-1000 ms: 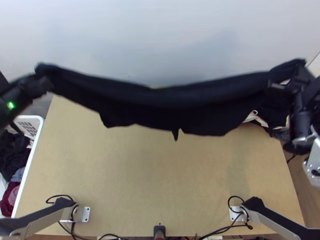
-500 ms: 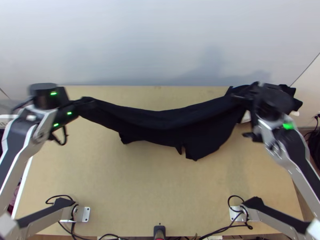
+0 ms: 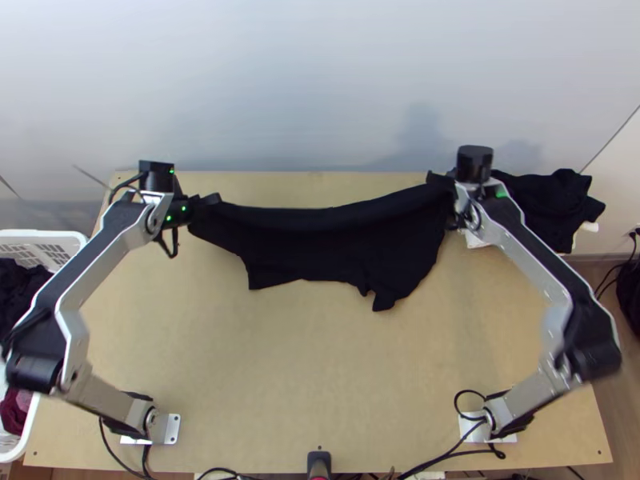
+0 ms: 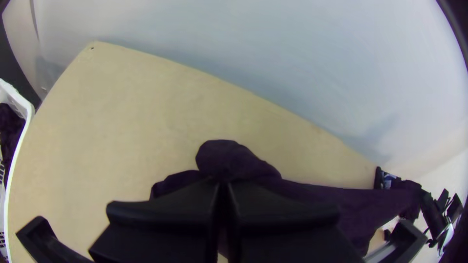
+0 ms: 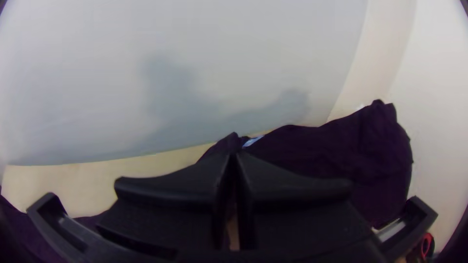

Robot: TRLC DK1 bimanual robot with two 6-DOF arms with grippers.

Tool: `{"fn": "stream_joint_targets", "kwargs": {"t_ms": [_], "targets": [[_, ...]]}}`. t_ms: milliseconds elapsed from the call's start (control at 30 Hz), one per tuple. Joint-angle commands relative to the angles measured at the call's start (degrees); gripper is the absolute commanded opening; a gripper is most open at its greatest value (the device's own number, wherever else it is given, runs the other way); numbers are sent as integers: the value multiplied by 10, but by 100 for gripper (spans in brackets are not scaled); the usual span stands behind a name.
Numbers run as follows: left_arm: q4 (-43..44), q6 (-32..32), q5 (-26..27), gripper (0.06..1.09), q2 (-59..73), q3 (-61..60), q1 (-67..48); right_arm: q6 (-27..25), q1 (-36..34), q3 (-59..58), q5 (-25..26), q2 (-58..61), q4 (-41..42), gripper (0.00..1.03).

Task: Fold the t-shirt

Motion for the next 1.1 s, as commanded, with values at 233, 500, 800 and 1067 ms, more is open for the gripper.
{"fn": "stream_joint_targets", "kwargs": {"t_ms": [233,500,800,1067], "targets": [[55,-6,3,69,118,53,-4,57,-13,122,-10,134,-35,82],[-11,18,14,82,102,60,28,87,7,168,-11,106,-97,99],[-29,79,15,82,85,9,69,93,23,144,-11,16,-143,99],[11,113,9,82,100,-19,61,79,53,83,-12,-56,-176,99]]}}
